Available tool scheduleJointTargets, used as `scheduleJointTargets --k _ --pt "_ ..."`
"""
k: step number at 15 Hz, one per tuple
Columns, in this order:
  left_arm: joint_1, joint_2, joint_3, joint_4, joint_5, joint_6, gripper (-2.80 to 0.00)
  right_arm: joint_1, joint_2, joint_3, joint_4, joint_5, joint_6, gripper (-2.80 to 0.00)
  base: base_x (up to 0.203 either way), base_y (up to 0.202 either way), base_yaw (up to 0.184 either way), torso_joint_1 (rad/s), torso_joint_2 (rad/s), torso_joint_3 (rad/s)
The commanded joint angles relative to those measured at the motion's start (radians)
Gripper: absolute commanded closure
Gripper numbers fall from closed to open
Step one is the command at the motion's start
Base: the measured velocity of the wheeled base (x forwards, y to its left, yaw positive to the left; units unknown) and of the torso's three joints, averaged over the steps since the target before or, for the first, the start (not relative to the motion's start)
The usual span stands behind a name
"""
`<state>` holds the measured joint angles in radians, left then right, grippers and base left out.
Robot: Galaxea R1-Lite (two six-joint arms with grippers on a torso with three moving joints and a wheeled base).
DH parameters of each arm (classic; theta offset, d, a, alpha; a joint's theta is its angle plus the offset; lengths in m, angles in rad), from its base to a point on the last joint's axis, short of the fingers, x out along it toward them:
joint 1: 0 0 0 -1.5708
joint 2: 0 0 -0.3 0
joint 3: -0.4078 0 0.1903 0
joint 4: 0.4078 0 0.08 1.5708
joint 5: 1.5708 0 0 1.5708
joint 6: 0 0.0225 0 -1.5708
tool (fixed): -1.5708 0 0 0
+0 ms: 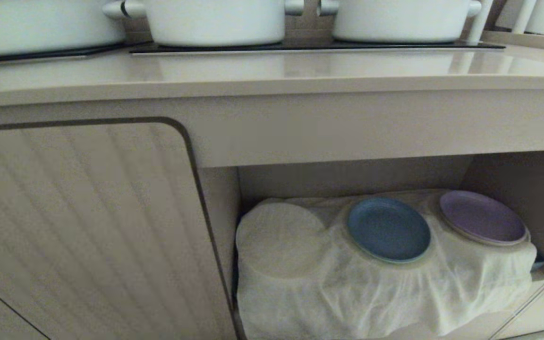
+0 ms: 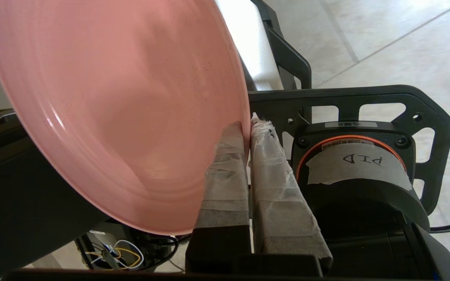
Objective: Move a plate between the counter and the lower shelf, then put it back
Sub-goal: Put the plate in the cupboard
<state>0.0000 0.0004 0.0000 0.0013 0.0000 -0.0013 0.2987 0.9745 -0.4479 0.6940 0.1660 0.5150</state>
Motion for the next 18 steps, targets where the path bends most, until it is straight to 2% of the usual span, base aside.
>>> scheduleJointTargets --k 1,8,18 --pt "0.0 0.0 0.0 0.0 0.0 0.0 0.0 0.0 0.0 0.0 0.004 0.001 0.003 0.0 0.0 0.195 0.002 -0.001 0.0 0.004" --pt "0.0 0.0 0.0 0.0 0.0 0.0 0.0 0.0 0.0 0.0 0.004 0.001 0.002 0.0 0.0 0.176 -0.001 0.004 0.0 0.002" --pt "0.0 0.0 0.0 0.0 0.0 0.001 0.0 0.002 -0.002 -0.004 0.007 0.001 0.0 0.0 0.0 0.005 0.0 0.0 0.0 0.0"
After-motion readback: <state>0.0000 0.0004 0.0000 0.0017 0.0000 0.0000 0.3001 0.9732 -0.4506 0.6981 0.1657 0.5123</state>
